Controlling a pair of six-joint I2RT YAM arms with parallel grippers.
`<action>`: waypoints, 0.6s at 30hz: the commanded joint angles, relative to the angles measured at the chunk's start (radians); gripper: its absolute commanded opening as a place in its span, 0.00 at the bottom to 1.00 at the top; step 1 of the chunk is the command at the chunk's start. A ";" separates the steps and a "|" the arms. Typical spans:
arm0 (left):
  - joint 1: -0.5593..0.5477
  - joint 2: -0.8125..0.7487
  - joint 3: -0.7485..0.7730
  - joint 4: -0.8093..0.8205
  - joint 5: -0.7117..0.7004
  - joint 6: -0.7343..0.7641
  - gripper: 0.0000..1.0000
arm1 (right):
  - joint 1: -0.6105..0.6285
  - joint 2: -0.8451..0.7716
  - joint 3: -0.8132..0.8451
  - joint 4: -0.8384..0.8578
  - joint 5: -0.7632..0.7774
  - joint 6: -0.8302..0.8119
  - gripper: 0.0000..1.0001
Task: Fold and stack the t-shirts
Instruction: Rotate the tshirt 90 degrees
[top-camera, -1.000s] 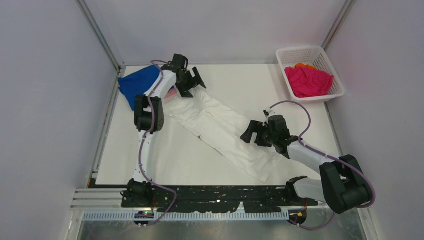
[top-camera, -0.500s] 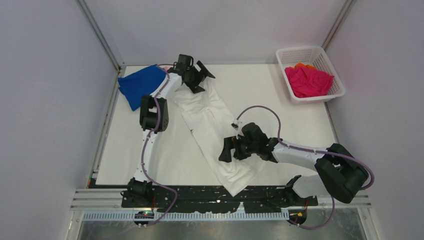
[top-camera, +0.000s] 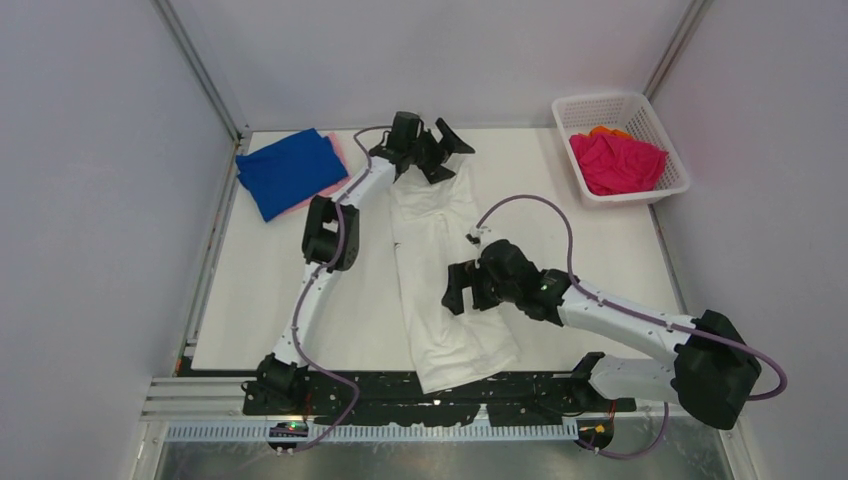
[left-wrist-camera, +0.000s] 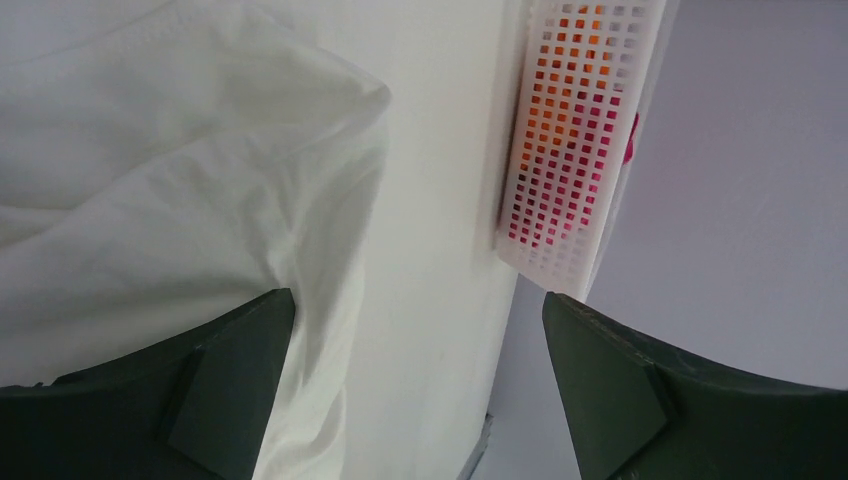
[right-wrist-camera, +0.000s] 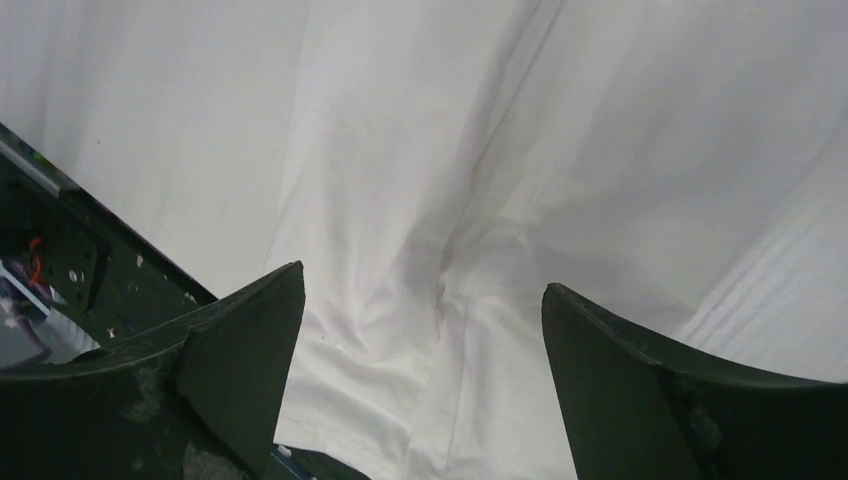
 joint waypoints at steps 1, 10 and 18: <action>0.020 -0.252 0.000 0.002 0.043 0.166 1.00 | -0.064 -0.073 0.104 -0.023 0.151 -0.023 0.95; 0.020 -0.936 -0.526 -0.273 -0.270 0.550 1.00 | -0.254 0.137 0.342 0.053 0.108 -0.132 0.95; 0.020 -1.529 -1.404 -0.153 -0.676 0.507 1.00 | -0.290 0.632 0.814 -0.024 -0.048 -0.243 0.95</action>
